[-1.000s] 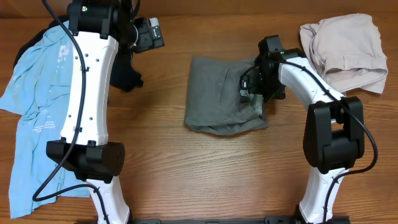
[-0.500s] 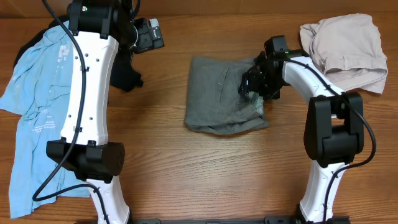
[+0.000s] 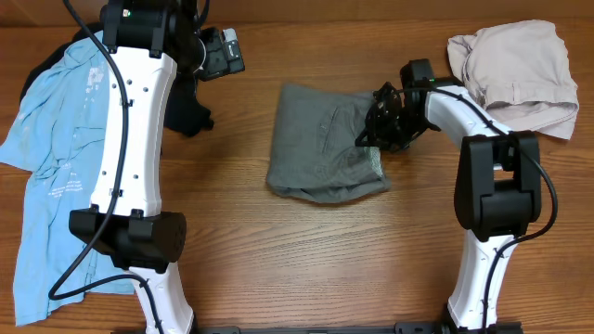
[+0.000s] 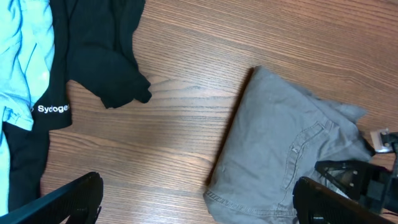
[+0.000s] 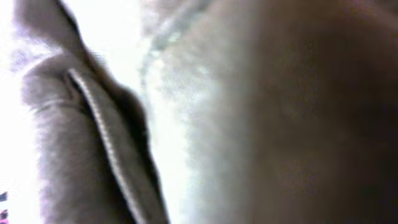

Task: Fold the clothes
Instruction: 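Carry the folded shorts with the right gripper onto the beige pile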

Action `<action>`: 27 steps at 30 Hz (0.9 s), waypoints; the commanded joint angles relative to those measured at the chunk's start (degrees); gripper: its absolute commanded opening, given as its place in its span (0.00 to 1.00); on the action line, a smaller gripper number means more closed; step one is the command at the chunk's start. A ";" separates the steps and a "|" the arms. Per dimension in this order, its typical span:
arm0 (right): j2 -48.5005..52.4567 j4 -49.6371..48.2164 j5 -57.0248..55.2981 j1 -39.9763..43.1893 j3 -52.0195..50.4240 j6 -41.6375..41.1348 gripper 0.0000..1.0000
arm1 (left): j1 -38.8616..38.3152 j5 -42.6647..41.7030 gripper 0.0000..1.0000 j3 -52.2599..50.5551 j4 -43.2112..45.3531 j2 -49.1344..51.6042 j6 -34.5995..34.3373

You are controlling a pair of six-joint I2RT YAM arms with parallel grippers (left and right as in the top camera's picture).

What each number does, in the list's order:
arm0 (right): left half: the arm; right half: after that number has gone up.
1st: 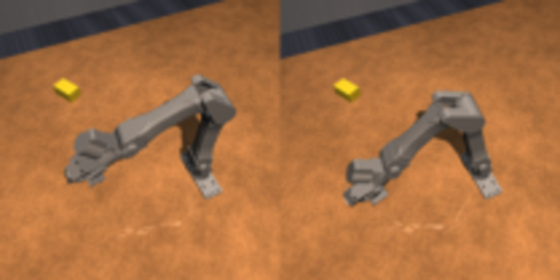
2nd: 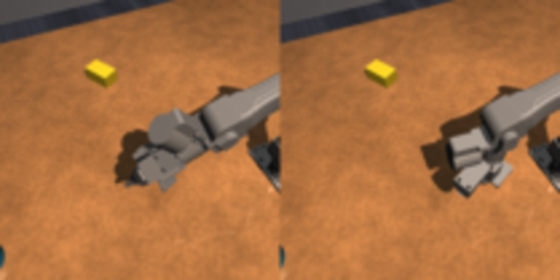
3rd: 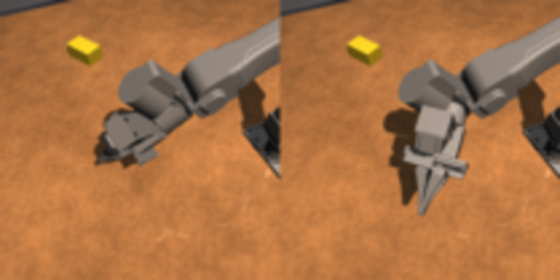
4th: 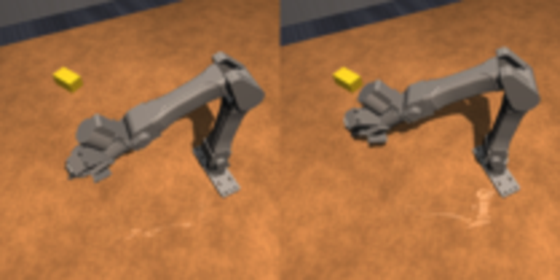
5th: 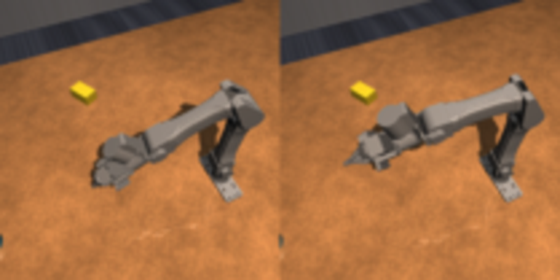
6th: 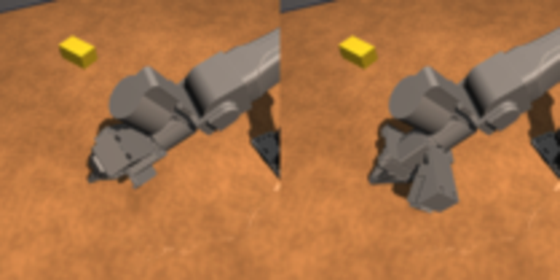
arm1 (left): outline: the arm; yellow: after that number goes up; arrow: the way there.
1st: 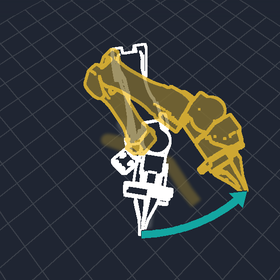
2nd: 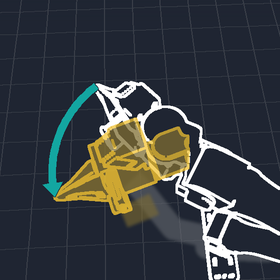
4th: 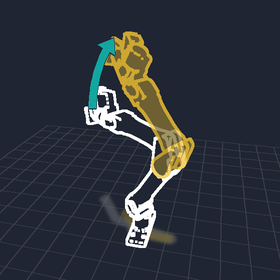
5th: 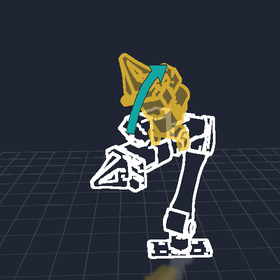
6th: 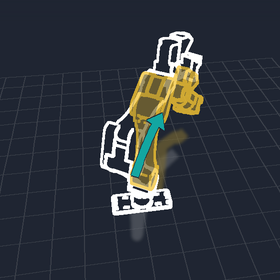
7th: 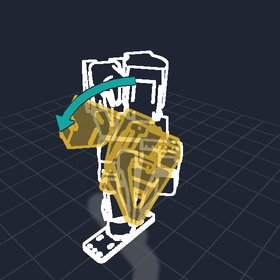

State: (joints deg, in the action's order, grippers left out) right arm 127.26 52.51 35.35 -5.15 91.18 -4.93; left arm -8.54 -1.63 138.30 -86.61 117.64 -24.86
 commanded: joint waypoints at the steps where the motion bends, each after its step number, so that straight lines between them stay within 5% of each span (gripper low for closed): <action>1: -4.13 -0.02 4.94 1.86 3.15 -2.23 0.04 | -0.11 0.59 1.00 -0.26 0.13 0.20 1.09; 13: -19.02 -9.38 4.13 6.23 5.40 -18.93 0.04 | -0.11 0.59 1.00 -0.26 0.83 0.20 1.09; 27: -20.39 -27.15 10.01 17.31 5.70 -21.92 0.04 | -0.11 2.27 1.00 -0.26 1.29 0.20 1.09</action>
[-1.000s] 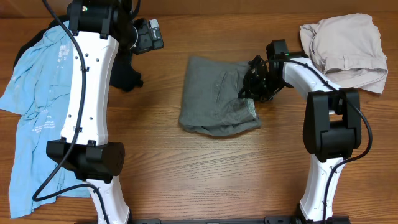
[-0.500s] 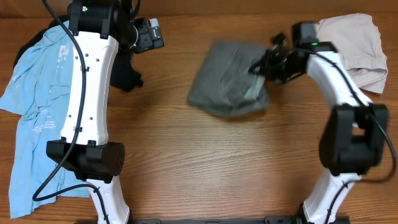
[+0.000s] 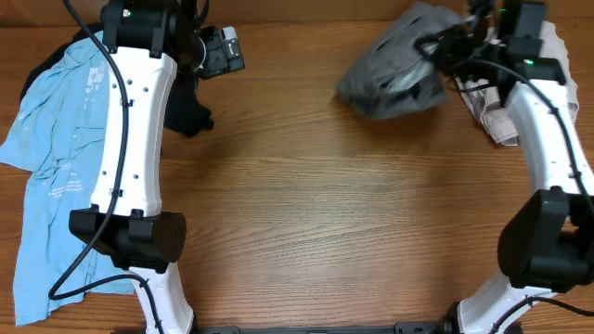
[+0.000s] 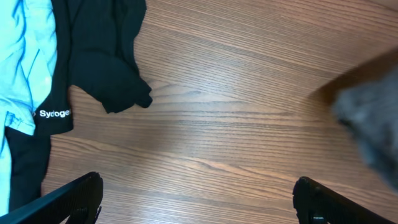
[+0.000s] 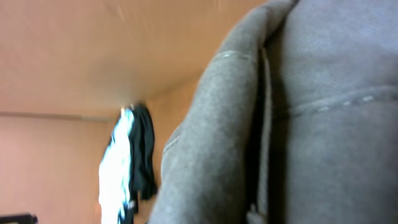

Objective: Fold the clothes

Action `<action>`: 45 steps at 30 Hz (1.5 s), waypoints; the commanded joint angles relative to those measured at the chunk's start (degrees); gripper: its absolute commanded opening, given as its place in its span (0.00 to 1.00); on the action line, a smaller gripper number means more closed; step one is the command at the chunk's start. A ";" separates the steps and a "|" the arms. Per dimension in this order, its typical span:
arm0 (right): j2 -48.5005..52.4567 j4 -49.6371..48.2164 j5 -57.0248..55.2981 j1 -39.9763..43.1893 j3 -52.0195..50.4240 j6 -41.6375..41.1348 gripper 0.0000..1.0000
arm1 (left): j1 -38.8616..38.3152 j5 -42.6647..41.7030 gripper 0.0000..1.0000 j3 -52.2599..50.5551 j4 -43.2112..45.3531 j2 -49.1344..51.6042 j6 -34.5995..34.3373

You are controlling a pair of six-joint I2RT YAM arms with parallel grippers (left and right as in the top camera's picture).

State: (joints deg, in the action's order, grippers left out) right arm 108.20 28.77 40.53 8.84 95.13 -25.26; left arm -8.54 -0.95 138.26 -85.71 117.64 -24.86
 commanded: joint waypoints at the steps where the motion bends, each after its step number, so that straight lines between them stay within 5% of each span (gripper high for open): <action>1: -1.33 -5.14 5.44 4.20 1.75 -2.69 0.04 | -0.11 1.57 1.00 -0.22 0.46 0.20 1.09; 8: -1.33 -20.02 4.00 11.58 1.75 -12.52 0.04 | -0.11 2.05 1.00 -0.22 0.48 0.20 1.09; 23: 2.56 -26.71 -8.57 16.68 1.73 -14.19 0.04 | -0.11 2.86 1.00 -0.22 0.92 0.20 1.01; 37: 7.21 -16.61 -10.01 21.51 1.70 -13.18 0.04 | -0.11 2.86 1.00 -0.22 2.43 0.20 0.39; 38: 7.21 -15.02 -10.05 22.01 1.70 -12.15 0.09 | -0.11 2.86 1.00 -0.22 2.54 0.20 0.42; 40: 7.21 -10.38 -10.10 23.10 1.70 -8.00 0.52 | -0.11 2.86 1.00 -0.22 2.84 0.20 0.42; 42: 7.21 -6.71 -10.80 23.96 1.70 -5.38 0.84 | -0.11 2.86 1.00 -0.22 2.99 0.20 0.42; 45: 6.84 -1.66 -10.21 25.14 1.70 -0.90 0.98 | -0.11 2.86 1.00 -0.22 3.04 0.20 0.42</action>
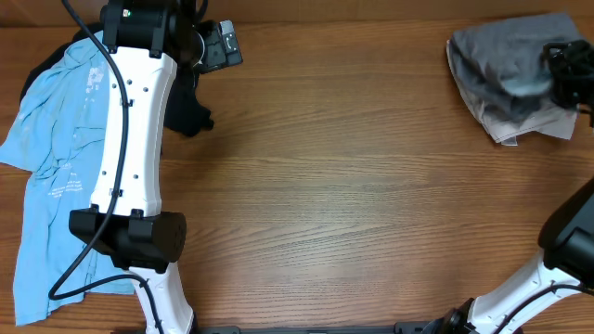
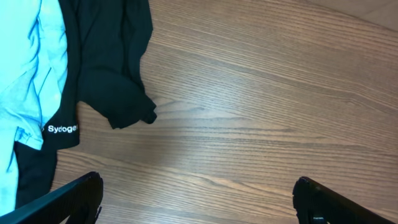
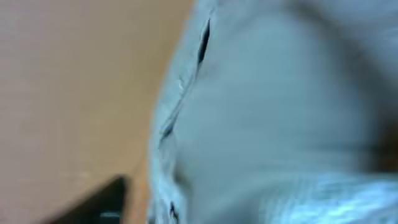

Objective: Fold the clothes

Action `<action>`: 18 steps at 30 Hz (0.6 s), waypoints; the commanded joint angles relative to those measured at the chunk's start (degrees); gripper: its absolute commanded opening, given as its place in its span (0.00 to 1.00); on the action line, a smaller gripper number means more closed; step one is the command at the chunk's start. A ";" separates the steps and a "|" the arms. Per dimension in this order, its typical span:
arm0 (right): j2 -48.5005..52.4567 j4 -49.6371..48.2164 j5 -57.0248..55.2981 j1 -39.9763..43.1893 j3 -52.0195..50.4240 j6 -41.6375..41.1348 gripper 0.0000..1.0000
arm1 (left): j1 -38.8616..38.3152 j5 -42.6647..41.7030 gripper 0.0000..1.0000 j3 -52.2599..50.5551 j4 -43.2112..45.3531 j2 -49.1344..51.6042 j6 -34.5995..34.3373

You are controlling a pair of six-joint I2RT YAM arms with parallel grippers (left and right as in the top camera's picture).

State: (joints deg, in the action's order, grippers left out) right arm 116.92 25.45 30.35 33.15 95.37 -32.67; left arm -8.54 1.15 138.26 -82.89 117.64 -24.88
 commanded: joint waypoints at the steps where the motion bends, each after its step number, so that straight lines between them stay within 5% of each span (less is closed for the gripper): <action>1: -2.34 3.28 1.11 1.25 1.49 8.48 1.00 | -0.11 0.76 1.00 -0.22 0.26 0.22 0.44; 10: -13.81 8.04 1.01 1.64 1.53 22.84 1.00 | -0.11 0.76 1.00 -0.22 0.87 0.22 0.46; 18: -16.04 4.81 -12.41 -4.63 1.46 33.27 1.00 | -0.11 0.76 1.00 -0.22 1.73 0.22 0.46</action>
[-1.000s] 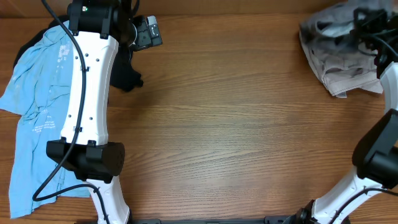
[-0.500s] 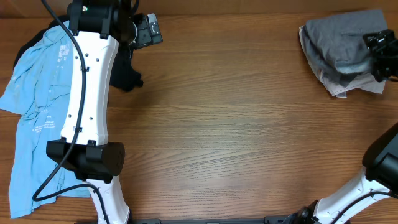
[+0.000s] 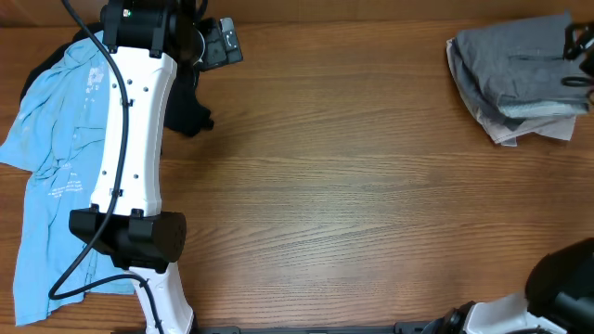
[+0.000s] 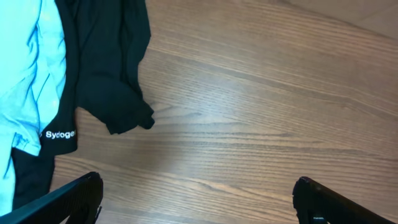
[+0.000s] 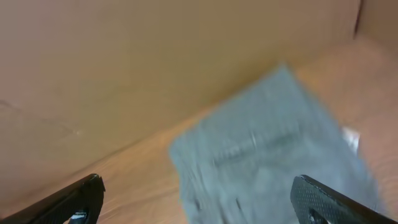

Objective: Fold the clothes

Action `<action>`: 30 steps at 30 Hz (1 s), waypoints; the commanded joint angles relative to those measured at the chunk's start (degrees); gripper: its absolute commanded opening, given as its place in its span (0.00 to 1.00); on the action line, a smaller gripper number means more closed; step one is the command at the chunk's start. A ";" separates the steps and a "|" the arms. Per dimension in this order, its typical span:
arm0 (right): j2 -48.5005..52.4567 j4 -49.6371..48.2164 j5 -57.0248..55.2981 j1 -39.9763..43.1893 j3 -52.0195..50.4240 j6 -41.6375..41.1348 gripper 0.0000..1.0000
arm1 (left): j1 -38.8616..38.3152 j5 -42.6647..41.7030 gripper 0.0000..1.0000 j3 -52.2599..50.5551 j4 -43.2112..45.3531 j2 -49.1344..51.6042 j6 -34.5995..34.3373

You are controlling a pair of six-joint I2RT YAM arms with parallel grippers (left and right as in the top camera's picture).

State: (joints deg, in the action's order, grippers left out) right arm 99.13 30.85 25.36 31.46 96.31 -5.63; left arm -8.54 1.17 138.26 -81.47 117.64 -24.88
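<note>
A folded grey garment (image 3: 515,70) lies on a pale beige garment (image 3: 524,132) at the back right corner of the table. My right gripper (image 3: 580,54) stands at the frame's right edge beside that stack, open and empty. In the right wrist view the grey garment (image 5: 273,162) lies below and between the spread fingers of my right gripper (image 5: 199,202). My left gripper (image 3: 221,44) is at the back left, open with nothing in it (image 4: 199,199), next to a black garment (image 4: 106,68) and a light blue shirt (image 3: 51,158).
The wooden table (image 3: 334,204) stretches between the two arms. The left arm's white links (image 3: 130,121) run down the left side, over the blue shirt's edge. A tan wall (image 5: 155,62) rises behind the right stack.
My right gripper was down on the grey garment on the stack, with cloth filling its view. Now it has drawn back to the right, open, and the garment lies free. The left wrist view has shifted slightly.
The grey folded garment lay mid-table with my right gripper on its right edge. Then it hung from that gripper near the back right. Then it was on the beige garment under the gripper, and now it rests there let go. The left arm stayed put.
</note>
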 commanded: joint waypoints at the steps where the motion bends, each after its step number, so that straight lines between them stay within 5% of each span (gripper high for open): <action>1: 2.69 -1.66 -9.99 -3.96 0.52 6.40 1.00 | -0.11 0.76 1.00 -0.22 0.42 0.22 0.46; 14: 23.02 -21.88 -20.02 -5.86 0.52 9.11 1.00 | -0.11 0.96 1.00 -0.22 2.38 0.22 0.48; 23: 41.00 -22.58 -21.88 -4.59 0.52 9.09 1.00 | -0.11 2.08 1.00 -0.22 3.78 0.24 0.46; 30: 40.15 -23.50 -21.92 -4.37 0.96 9.09 1.00 | -0.11 2.27 1.00 -0.22 4.17 0.24 0.46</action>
State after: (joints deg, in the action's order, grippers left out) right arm 136.07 6.17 4.89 26.30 98.37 3.90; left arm -8.54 2.44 138.26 -77.54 117.64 -24.88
